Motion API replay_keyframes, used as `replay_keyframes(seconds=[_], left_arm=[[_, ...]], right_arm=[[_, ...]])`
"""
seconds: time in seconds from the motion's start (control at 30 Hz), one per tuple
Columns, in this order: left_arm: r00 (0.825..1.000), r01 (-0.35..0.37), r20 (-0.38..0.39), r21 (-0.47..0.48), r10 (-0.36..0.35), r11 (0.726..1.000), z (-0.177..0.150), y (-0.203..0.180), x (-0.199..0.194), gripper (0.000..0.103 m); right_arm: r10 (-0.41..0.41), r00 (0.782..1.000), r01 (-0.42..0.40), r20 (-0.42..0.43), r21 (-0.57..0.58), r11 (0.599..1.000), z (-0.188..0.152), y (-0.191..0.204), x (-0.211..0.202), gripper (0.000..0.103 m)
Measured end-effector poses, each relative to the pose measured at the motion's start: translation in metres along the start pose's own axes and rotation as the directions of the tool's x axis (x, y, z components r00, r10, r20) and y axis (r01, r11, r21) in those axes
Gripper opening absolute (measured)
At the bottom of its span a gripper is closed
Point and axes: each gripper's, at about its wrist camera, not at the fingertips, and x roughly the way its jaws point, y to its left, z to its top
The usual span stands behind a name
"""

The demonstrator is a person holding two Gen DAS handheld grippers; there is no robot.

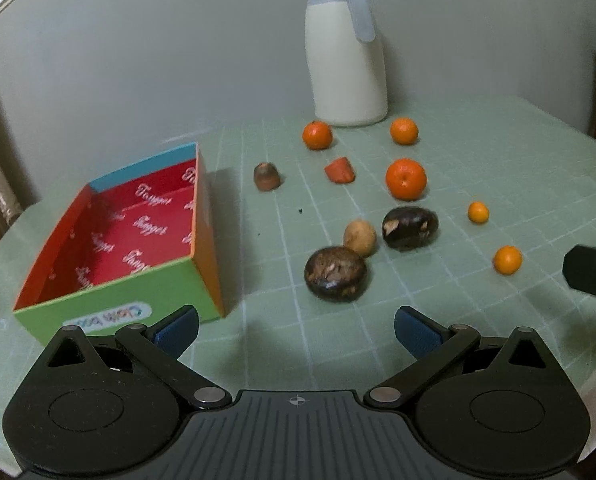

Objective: Organize fruits
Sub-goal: 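Move the left tool toward the large dark brown fruit near the box, then close the left gripper on the large dark brown fruit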

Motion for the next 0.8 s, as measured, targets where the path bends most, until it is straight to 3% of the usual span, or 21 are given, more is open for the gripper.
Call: replay_keyframes(seconds=[0.13,0.37,0.67,0.8], left_arm=[[0.998,0.007,0.056,-0.006,-0.007,1.000,0.000,-0.001,-0.001,0.103],[0.997,0.069,-0.030,-0.044,-0.070,0.997,-0.002,0.000,0.018,0.103],[0.999,0.031,-0.003,-0.028,-0.032,0.999,0.004,-0.005,0.026,0.103],[0.997,0.075,-0.012,-0.031,-0.075,0.997,0.010,-0.007,0.033,0.103]], right_arm=[[0.010,1.000,-0.010,0.009,-0.014,1.000,0.001,0.003,-0.001,0.103],[0.022,1.000,-0.021,0.018,-0.022,1.000,0.003,0.004,-0.001,0.103],[0.031,0.999,-0.030,0.014,-0.037,0.999,0.002,0.006,0.001,0.103],[0.033,0.999,-0.033,0.014,-0.054,0.998,0.002,0.009,0.001,0.103]])
